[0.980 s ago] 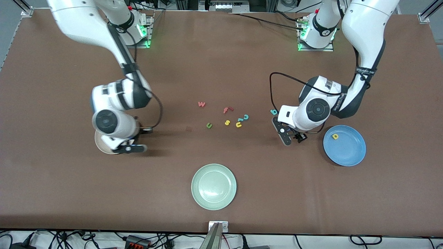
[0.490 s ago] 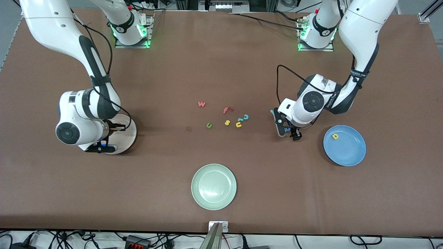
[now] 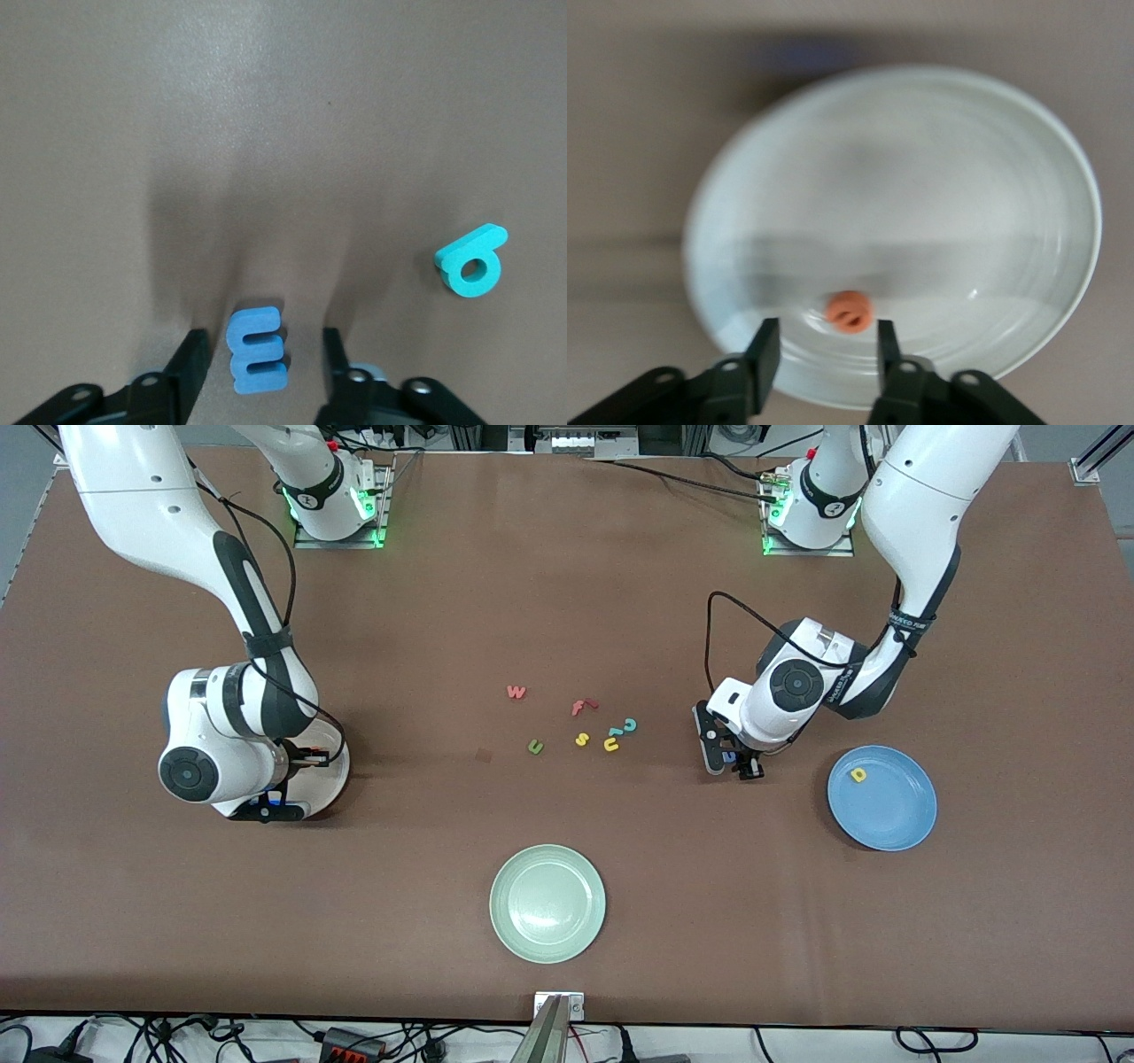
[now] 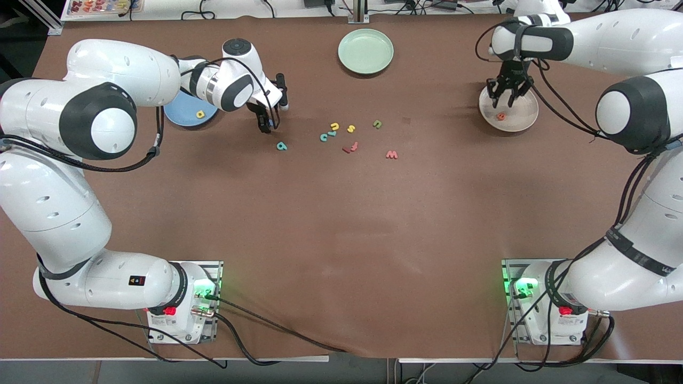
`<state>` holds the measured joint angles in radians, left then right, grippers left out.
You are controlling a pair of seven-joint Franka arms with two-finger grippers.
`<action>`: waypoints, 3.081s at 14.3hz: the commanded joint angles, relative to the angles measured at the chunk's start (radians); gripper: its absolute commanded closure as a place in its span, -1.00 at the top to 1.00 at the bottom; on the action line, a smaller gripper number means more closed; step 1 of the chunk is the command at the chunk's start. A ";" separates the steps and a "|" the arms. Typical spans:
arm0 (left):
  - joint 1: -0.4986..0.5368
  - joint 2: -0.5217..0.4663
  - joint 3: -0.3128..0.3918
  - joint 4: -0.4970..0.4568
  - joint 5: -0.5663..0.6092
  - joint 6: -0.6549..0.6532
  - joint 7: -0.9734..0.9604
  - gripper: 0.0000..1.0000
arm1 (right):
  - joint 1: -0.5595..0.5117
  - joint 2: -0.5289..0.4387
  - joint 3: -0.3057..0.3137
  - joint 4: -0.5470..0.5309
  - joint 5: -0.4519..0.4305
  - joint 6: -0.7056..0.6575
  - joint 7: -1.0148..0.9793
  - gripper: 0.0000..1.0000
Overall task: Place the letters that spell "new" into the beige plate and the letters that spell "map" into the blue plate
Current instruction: 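Release the orange letter on the beige plate while the left gripper grasps the blue e, then drop the blue e on the blue plate while the right gripper reaches the green n, then grasp the green n with the right gripper while the left gripper reaches the teal b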
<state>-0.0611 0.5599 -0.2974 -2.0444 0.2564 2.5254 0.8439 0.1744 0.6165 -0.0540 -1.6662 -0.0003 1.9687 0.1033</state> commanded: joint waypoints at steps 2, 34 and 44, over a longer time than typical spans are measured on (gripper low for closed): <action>0.007 0.012 -0.003 0.000 0.020 0.019 0.021 -0.72 | 0.157 -0.037 0.005 0.014 0.009 0.028 0.036 1.00; 0.354 -0.101 -0.063 0.173 -0.032 -0.500 -0.578 1.00 | 0.560 0.220 0.006 0.181 0.183 0.369 1.142 -0.04; 0.300 -0.058 -0.355 -0.008 -0.089 -0.280 -1.569 1.00 | 0.554 0.215 0.005 0.181 0.167 0.365 1.132 -0.36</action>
<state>0.2290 0.4834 -0.6486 -2.0033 0.1783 2.1528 -0.6552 0.7324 0.8253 -0.0505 -1.5039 0.1703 2.3420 1.2387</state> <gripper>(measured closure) 0.000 0.643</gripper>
